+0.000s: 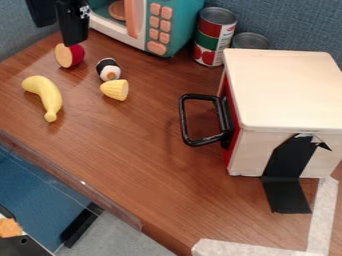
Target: Grabs the drawer by the handle and opens it
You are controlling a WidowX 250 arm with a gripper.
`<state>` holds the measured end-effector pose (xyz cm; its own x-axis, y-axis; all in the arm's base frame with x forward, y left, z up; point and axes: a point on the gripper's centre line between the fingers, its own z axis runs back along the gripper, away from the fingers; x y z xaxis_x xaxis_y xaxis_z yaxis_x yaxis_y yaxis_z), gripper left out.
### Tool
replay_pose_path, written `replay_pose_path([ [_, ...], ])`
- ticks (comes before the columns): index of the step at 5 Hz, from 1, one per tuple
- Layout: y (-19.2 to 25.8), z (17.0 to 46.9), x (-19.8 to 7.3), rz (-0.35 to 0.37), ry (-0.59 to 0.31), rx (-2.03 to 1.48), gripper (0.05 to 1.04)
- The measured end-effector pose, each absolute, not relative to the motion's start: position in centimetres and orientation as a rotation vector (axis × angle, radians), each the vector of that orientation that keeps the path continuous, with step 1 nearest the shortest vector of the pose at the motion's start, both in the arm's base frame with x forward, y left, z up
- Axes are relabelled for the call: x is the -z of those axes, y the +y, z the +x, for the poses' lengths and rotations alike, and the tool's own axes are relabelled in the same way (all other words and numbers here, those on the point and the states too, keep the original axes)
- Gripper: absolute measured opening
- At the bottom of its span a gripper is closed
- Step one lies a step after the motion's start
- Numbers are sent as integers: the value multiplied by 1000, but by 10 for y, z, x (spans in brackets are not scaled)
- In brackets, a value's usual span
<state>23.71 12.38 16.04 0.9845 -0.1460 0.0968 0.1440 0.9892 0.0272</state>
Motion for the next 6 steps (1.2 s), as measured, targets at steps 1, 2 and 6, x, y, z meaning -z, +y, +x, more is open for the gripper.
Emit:
replay_pose_path([
  [1, 122, 237, -152, -2, -82, 132, 1000],
  [2, 110, 242, -143, -47, -114, 27, 1000],
  [6, 54, 281, -95, -296, -223, -402, 1000],
])
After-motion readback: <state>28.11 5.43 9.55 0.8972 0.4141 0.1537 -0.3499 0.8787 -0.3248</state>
